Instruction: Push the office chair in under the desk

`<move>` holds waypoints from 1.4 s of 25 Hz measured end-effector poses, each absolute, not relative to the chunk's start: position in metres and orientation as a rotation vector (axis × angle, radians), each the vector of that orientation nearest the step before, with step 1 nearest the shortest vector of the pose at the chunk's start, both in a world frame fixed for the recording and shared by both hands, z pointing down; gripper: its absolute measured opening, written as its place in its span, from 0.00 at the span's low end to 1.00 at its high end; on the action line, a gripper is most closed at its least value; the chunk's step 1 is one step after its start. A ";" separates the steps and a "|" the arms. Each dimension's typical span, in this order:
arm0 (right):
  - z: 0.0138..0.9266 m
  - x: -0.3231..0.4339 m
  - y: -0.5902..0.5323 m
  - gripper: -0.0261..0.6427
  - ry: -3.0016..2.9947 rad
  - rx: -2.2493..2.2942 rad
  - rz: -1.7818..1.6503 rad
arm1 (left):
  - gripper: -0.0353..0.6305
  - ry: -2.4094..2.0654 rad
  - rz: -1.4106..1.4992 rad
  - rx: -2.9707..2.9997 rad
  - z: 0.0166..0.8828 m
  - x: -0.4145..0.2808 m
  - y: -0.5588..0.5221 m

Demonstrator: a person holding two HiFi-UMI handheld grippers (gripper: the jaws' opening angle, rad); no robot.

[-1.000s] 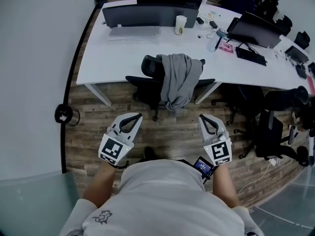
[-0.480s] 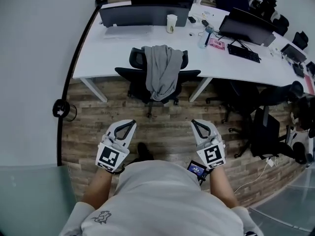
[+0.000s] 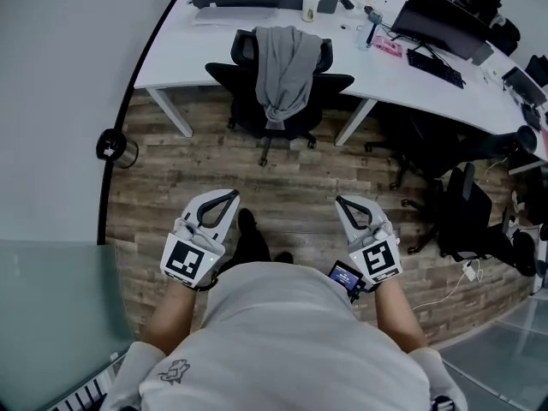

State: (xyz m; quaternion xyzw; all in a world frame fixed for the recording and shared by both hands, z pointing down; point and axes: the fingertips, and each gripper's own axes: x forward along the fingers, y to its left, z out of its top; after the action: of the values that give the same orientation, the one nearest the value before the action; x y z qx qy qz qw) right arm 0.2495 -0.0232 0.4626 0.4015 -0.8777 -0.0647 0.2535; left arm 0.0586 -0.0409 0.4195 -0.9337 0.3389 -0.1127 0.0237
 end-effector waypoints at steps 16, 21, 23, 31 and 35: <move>0.477 0.242 0.091 0.04 -2.489 1.053 -0.067 | 0.05 1.010 -0.315 -2.951 0.422 0.083 0.053; 0.475 0.234 0.100 0.04 -2.497 1.051 -0.063 | 0.05 0.962 -0.321 -2.960 0.424 0.086 0.064; 0.475 0.229 0.102 0.04 -2.503 1.048 -0.065 | 0.05 0.968 -0.331 -2.962 0.426 0.083 0.066; 0.476 0.219 0.099 0.04 -2.506 1.026 -0.071 | 0.05 0.985 -0.300 -2.980 0.424 0.079 0.066; 0.479 0.219 0.098 0.04 -2.510 1.014 -0.066 | 0.05 0.964 -0.316 -3.002 0.431 0.083 0.070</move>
State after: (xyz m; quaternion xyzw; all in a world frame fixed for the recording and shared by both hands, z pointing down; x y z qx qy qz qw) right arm 0.2195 0.0985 0.4794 0.3657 -0.9052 -0.0239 0.2151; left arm 0.0834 0.0698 0.4308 -0.9473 0.3043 -0.0996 -0.0138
